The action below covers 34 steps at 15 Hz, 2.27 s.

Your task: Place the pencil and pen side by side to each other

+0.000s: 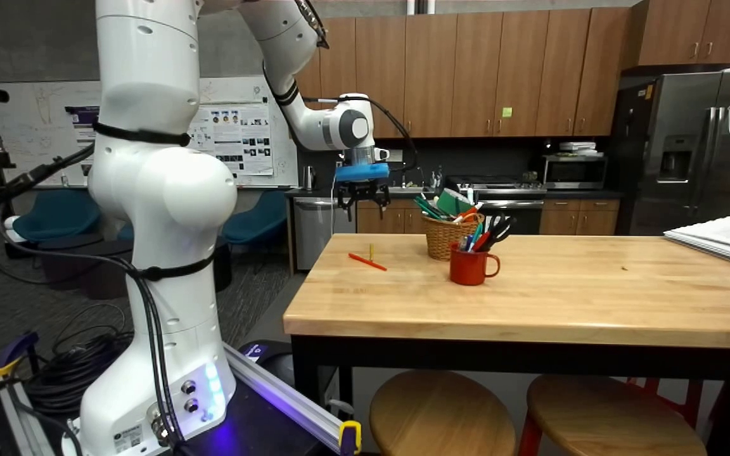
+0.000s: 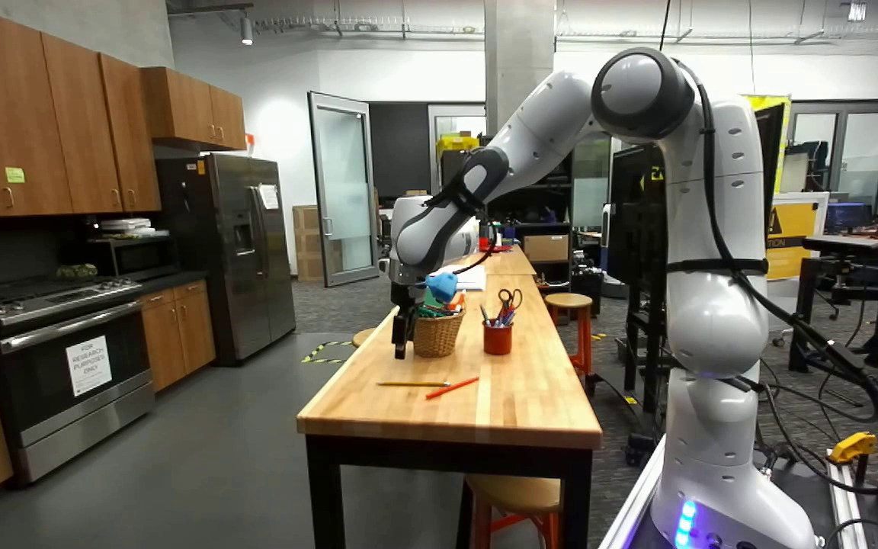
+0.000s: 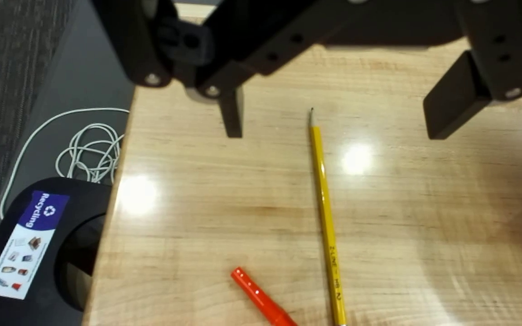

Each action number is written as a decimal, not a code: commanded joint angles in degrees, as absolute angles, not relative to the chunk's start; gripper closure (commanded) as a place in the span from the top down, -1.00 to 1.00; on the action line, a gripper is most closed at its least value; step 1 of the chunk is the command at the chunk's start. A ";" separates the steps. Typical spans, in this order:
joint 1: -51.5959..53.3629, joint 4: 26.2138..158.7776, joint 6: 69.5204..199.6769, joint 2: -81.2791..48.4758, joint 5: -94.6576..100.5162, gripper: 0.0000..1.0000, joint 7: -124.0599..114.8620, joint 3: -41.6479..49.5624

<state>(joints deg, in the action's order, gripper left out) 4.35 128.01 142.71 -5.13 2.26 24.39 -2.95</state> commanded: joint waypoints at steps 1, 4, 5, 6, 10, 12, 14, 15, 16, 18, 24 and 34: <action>3.95 127.69 143.11 -7.22 3.74 1.00 23.73 -3.73; 3.75 127.10 143.06 -9.05 4.30 1.00 23.91 -3.82; 3.67 126.92 142.84 -9.55 4.62 1.00 24.13 -3.80; 3.63 126.72 142.65 -10.12 5.36 1.00 24.09 -3.72; 2.96 125.62 141.58 -11.97 6.20 1.00 25.51 -3.96; 2.67 125.03 141.35 -13.04 6.03 1.00 26.14 -4.08; 2.46 124.27 141.08 -14.02 5.94 1.00 26.77 -4.21; 2.35 123.94 140.87 -14.47 5.90 1.00 27.05 -4.28; 2.24 123.53 140.65 -14.99 5.86 1.00 27.37 -4.36; 2.11 122.88 140.32 -15.71 5.83 1.00 27.85 -4.45; 1.68 121.67 139.58 -17.16 5.86 0.12 28.83 -4.79; 1.63 121.40 138.73 -17.27 5.74 -1.00 29.57 -5.47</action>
